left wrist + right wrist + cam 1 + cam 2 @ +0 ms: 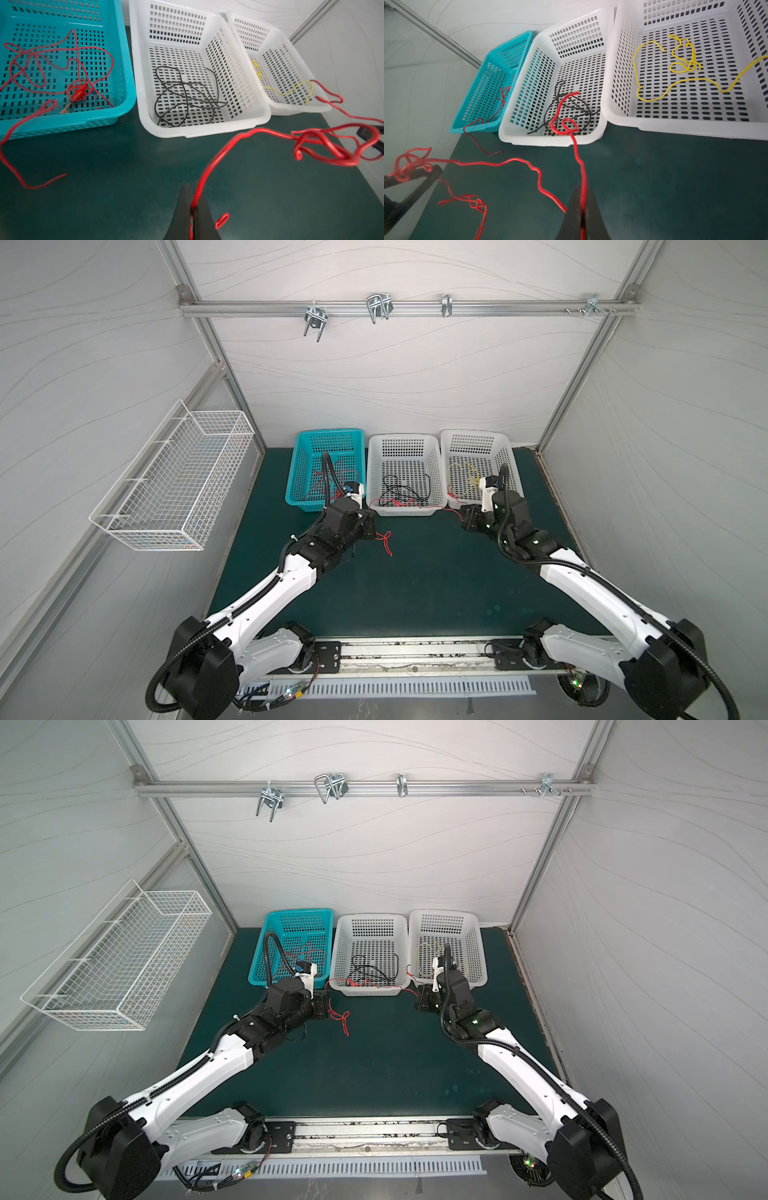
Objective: Untangle the cables
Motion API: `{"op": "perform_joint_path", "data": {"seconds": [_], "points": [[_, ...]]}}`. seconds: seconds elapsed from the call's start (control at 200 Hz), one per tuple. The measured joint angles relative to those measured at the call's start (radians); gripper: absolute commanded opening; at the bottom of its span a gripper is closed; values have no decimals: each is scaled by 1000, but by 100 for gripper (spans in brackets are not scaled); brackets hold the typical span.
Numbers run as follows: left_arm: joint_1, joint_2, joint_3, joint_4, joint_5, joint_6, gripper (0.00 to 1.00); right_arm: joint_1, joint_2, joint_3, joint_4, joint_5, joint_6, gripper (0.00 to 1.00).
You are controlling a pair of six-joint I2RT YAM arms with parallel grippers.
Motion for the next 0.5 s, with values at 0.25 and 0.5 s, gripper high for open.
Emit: {"op": "perform_joint_path", "data": {"seconds": [0.25, 0.5], "points": [[8, -30, 0, 23, 15, -24, 0, 16, 50, -8, 85, -133, -34, 4], [61, 12, 98, 4, -39, -35, 0, 95, 140, 37, 102, -141, -91, 46]]}}
